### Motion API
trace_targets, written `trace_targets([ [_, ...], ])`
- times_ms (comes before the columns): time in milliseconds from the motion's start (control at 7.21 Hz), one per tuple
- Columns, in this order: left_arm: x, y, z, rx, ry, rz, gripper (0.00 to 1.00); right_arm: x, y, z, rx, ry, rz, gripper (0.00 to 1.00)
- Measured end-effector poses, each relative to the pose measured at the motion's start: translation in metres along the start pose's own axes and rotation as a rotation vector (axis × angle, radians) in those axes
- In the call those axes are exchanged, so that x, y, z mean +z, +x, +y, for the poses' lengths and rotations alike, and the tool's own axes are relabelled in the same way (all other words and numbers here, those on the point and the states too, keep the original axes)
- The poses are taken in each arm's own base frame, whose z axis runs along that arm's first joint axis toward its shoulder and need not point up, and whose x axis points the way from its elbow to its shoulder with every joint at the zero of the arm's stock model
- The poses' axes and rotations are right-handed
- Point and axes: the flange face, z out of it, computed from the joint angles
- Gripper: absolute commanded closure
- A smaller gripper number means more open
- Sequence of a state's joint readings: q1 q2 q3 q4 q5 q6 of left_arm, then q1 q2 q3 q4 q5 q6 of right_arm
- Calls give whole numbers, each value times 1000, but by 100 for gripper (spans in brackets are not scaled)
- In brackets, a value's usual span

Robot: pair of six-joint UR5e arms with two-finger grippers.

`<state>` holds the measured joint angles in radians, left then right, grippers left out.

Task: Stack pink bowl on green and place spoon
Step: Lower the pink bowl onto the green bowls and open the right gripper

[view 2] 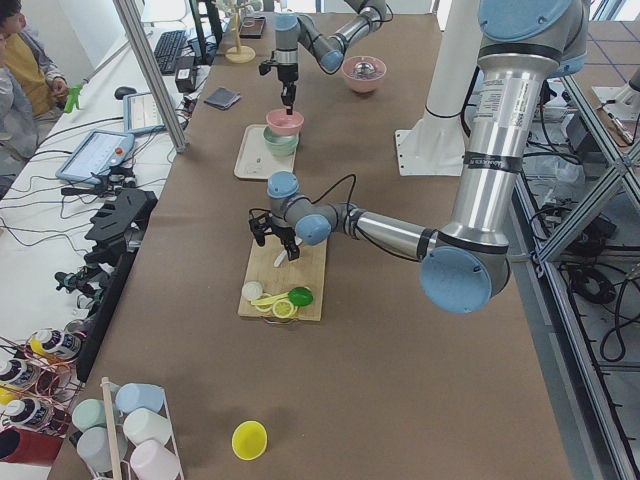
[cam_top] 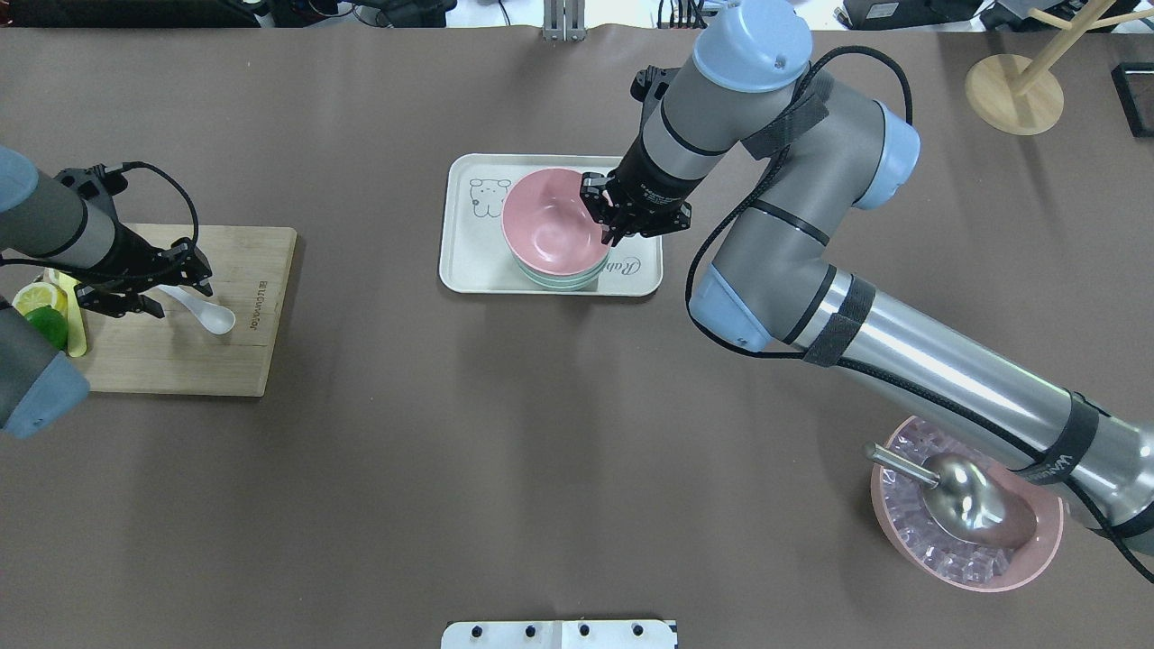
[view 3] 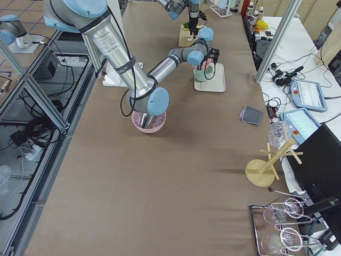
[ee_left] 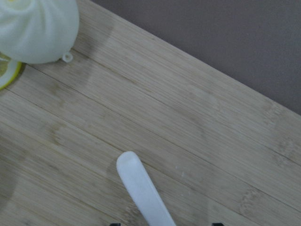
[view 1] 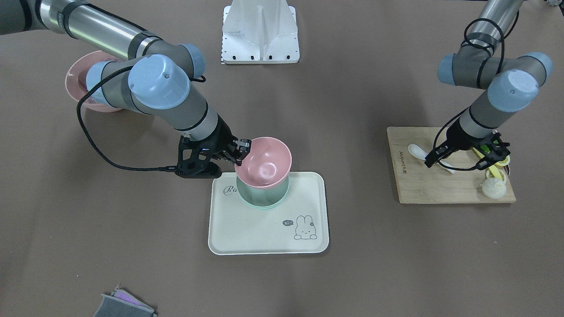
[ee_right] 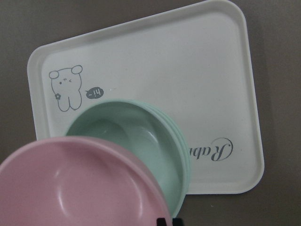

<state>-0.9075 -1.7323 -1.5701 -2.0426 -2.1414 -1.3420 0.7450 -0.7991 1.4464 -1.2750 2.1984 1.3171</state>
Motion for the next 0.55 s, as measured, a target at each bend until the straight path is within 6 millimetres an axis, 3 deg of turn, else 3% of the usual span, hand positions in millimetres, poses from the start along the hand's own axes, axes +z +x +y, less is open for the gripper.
trace_targets([
  [139, 3, 0, 1, 0, -3, -4, 86, 1, 0, -1, -1, 2, 2, 76],
  [277, 5, 0, 3, -7, -6, -5, 100, 1, 0, -1, -4, 4, 2, 1],
  [554, 3, 6, 5, -31, -8, 3, 100, 3, -1, -1, -12, 26, 6, 0],
])
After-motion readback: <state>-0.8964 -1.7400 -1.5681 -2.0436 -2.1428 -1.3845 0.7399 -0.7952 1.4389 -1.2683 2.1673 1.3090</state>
